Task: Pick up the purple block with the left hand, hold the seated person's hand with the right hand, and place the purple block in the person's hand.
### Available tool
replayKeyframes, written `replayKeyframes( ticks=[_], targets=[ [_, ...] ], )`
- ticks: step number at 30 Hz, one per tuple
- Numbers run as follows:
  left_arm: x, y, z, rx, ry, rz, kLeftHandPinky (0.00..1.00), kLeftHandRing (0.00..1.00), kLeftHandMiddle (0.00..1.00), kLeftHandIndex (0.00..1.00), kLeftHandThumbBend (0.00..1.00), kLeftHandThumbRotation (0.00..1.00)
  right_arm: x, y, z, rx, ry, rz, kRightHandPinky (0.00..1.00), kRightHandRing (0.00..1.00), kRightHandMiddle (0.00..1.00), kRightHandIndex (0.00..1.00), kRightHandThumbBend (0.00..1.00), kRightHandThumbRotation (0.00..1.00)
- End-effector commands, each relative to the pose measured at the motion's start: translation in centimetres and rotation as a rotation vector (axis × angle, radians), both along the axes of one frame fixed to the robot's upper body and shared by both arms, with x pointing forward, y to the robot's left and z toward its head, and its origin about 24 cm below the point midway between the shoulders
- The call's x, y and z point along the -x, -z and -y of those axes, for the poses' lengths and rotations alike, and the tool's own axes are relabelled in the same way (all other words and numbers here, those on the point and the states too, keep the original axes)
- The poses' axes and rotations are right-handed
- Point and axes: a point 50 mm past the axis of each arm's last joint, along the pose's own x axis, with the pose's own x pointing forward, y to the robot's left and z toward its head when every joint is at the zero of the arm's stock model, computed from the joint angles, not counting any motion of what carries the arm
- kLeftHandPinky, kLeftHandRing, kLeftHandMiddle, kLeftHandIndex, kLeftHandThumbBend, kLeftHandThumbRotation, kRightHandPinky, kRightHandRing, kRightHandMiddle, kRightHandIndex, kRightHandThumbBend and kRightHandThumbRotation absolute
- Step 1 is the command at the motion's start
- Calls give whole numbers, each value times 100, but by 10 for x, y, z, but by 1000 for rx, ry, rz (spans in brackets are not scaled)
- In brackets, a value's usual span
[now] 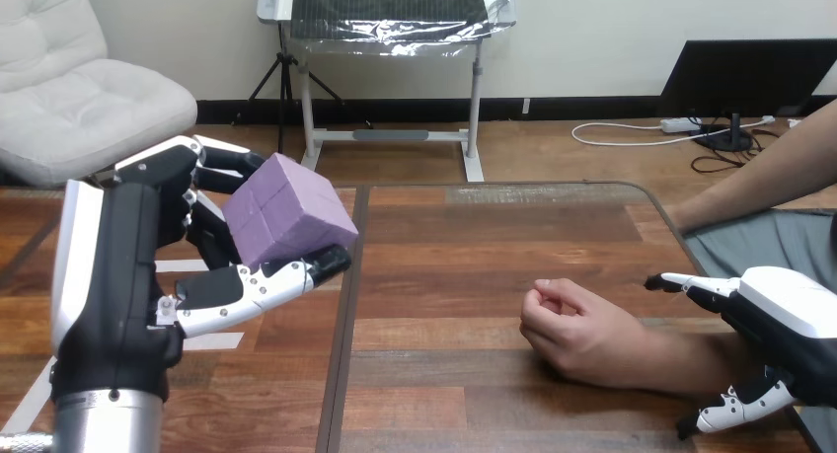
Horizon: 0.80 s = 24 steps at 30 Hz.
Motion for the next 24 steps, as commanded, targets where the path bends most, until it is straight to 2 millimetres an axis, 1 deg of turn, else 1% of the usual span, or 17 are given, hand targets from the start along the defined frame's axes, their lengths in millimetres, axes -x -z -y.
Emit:
replayKeyframes(
  ticks=[1,13,24],
  targets=[
    [-1,-6,0,-6,13,44,19,25,31,37,67,0,-15,-17,0,40,-17,68,91,89,89,90,100,16],
    [-1,-6,0,15,25,47,19,25,31,37,66,0,-15,-4,-2,59,-16,54,86,85,86,87,100,15],
    [-1,-6,0,10,25,49,19,25,31,37,65,0,-16,10,-5,58,-2,63,80,81,82,82,100,7]
  ],
)
